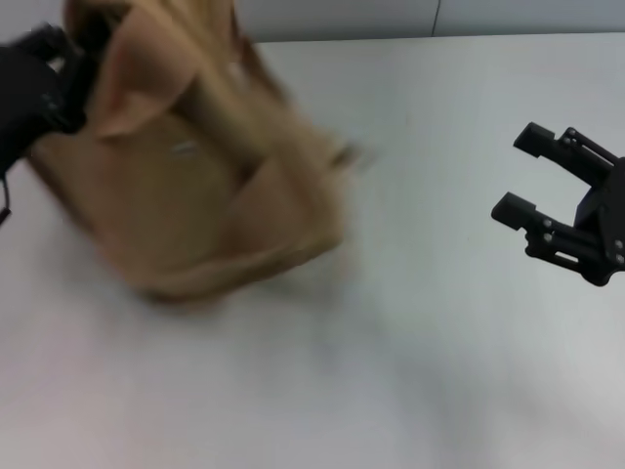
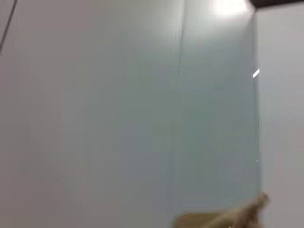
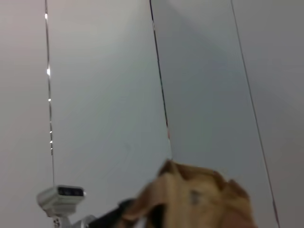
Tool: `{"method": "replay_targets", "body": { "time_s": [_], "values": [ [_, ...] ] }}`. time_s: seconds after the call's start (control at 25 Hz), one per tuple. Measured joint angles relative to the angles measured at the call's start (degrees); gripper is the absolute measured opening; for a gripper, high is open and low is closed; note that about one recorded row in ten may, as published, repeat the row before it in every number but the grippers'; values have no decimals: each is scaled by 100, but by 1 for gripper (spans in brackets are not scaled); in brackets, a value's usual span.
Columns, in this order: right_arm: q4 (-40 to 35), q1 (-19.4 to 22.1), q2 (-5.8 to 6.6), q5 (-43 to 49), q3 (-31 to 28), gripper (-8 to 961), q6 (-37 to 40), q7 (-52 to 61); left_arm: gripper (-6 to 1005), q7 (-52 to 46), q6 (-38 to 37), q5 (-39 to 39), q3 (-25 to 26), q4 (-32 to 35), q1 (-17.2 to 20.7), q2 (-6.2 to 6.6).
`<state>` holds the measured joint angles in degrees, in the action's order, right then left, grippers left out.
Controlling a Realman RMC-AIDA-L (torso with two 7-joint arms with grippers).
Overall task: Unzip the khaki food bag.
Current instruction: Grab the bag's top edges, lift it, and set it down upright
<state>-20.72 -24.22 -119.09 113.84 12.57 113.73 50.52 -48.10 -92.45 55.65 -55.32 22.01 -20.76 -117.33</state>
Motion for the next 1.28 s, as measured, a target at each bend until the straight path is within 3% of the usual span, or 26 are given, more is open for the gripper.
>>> {"method": "replay_targets", "body": {
  "time_s": [0.16, 0.32, 0.52, 0.76, 1.04, 1.28],
  "values": [
    [112, -13, 0, -67, 0, 809, -92, -5, 62, 253, -328, 128, -158, 5, -131, -108],
    [198, -45, 0, -75, 0, 808, -259, -21, 62, 1009, 83, 198, -913, -737, -509, -176],
    [252, -64, 0, -118, 1, 808, -471, -25, 61, 1573, 391, 165, -1158, -1465, -755, -185],
    [293, -142, 0, -209, 81, 807, -685, -27, 61, 1615, 184, 158, -1106, -1476, -520, -185],
    [398, -523, -10, -128, 853, 806, -903, -82, 61, 1632, -97, 148, -1089, -1422, -338, -179],
    [1465, -960, -42, -171, 806, 805, -2154, -1335, 61, 1635, -178, 147, -1089, -1413, -289, -179]
  ]
}}
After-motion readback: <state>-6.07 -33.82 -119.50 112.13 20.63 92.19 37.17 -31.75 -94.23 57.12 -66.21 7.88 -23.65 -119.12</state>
